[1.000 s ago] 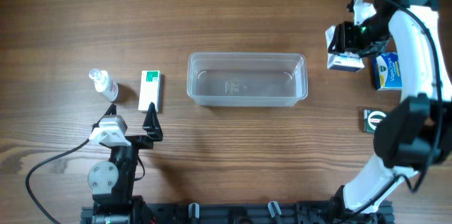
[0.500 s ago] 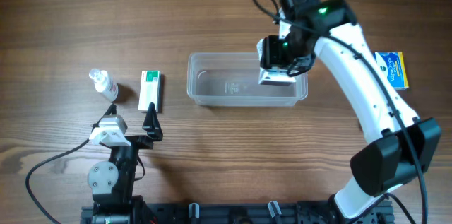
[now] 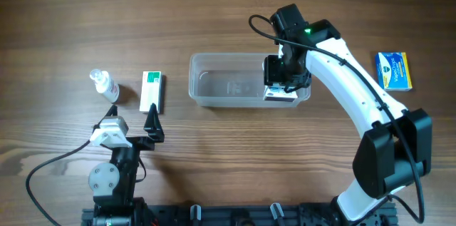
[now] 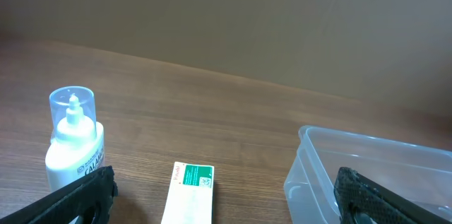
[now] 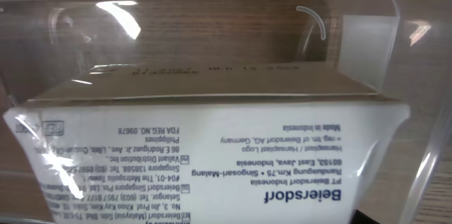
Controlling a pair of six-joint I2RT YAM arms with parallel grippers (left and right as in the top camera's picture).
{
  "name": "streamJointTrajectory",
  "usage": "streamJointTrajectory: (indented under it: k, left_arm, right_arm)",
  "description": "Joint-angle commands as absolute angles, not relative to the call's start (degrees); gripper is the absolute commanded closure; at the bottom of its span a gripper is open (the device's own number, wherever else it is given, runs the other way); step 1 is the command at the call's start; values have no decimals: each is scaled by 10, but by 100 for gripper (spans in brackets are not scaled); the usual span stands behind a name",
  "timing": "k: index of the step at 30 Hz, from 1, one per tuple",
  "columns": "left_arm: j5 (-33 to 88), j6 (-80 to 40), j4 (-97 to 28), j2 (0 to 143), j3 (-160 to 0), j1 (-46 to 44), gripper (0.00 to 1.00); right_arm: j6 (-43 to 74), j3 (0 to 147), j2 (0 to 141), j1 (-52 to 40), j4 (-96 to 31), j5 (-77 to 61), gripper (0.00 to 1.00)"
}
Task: Pack container
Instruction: 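Carry the white box left and lower it into the clear container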
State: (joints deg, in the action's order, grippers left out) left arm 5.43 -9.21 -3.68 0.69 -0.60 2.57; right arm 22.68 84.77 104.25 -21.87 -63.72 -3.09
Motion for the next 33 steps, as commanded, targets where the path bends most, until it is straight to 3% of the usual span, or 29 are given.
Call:
streamJointTrajectory:
  k: [1,19,33]
  left_arm:
    - [53,-81,-40,3,-3,25,0]
    - [53,-81,-40,3,-3,25,0]
    - [53,-81,-40,3,-3,25,0]
  right_arm:
    - [209,848,1039,-220,-617,-9,36]
    - [156,848,1070,-220,-599,2,34]
    - [167,848,1075,-220,-589,2,26]
